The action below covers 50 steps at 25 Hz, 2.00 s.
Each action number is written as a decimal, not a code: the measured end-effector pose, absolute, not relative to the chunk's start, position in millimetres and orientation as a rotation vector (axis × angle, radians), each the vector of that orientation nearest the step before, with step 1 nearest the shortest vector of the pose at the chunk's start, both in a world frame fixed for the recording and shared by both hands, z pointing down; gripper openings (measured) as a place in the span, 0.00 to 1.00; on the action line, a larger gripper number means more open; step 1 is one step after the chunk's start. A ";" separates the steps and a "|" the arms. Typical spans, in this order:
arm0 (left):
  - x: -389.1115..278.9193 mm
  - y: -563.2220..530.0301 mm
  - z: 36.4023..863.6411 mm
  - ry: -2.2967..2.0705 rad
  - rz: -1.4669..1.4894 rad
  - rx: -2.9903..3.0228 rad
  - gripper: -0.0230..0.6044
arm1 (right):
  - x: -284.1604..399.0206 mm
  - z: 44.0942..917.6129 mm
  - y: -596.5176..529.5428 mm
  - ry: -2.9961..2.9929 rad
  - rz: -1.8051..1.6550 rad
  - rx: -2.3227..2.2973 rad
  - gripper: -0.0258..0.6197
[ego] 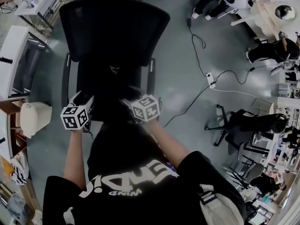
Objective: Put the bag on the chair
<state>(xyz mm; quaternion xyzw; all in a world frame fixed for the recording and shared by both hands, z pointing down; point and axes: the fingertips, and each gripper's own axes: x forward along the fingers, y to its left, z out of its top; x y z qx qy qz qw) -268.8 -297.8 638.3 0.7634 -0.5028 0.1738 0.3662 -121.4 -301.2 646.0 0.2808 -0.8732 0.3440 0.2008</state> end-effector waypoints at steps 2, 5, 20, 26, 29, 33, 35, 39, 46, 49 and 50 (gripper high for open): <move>-268.4 -290.9 634.7 -1.304 0.440 1.960 0.49 | -116.7 643.9 -295.4 -2.440 0.959 0.782 0.45; -268.6 -280.7 627.0 -1.327 0.428 1.955 0.49 | -110.0 639.3 -287.7 -2.445 0.954 0.773 0.46; -242.7 -219.9 575.4 -1.486 0.334 1.957 0.46 | -70.9 585.4 -237.9 -2.579 0.883 0.696 0.39; -206.7 -191.5 542.0 -1.511 0.267 2.026 0.30 | -56.0 549.9 -209.3 -2.668 0.822 0.659 0.22; -187.1 -175.2 527.5 -1.519 0.265 2.068 0.16 | -51.5 531.7 -190.4 -2.716 0.779 0.609 0.04; -157.3 -155.6 510.2 -1.501 0.234 2.100 0.04 | -38.9 510.1 -175.1 -2.771 0.792 0.600 0.04; -144.3 -146.6 503.0 -1.477 0.227 2.118 0.04 | -32.7 503.4 -169.5 -2.789 0.812 0.623 0.04; -136.4 -132.1 489.8 -1.457 0.224 2.150 0.04 | -29.2 496.8 -157.6 -2.803 0.836 0.668 0.04; -146.4 -97.4 473.0 -1.442 0.210 2.193 0.04 | -23.8 483.3 -119.2 -2.794 0.829 0.824 0.04; -151.1 -76.6 470.1 -1.418 0.203 2.202 0.04 | -26.5 472.5 -94.4 -2.793 0.799 0.870 0.04; -151.8 -68.5 469.3 -1.410 0.200 2.208 0.04 | -26.9 469.7 -85.6 -2.793 0.790 0.882 0.04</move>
